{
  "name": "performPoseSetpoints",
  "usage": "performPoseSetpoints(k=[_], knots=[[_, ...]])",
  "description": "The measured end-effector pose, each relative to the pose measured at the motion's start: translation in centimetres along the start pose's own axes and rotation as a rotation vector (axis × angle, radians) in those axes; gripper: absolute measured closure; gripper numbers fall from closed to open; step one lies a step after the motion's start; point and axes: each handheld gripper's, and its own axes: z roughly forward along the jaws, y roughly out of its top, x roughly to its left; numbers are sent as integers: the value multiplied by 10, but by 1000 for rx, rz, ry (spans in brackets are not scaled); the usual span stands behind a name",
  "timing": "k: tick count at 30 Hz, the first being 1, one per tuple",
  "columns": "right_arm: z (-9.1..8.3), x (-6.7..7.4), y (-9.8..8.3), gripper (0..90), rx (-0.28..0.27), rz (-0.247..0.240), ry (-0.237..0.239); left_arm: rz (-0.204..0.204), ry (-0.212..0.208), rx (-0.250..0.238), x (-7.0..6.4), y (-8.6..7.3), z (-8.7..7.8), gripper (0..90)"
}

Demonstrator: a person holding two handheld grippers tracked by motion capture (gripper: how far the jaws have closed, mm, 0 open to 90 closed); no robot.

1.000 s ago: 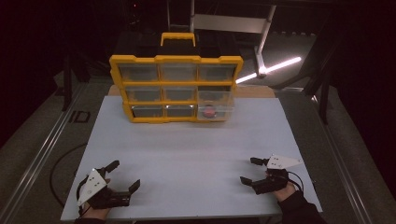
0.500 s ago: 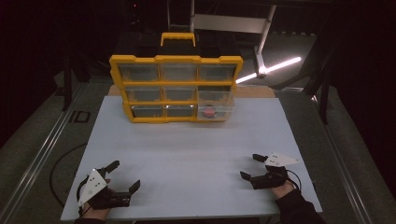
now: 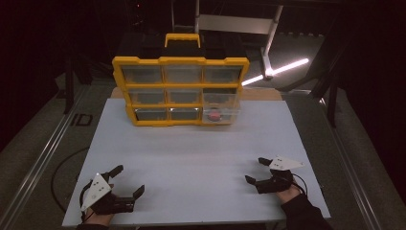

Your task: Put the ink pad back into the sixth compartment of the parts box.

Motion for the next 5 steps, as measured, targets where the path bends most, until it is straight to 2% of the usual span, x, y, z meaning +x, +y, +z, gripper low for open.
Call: performPoseSetpoints(k=[5], knots=[[0,1,0,99,6,-6,7,-2,0,-2,0,0,0,1]])
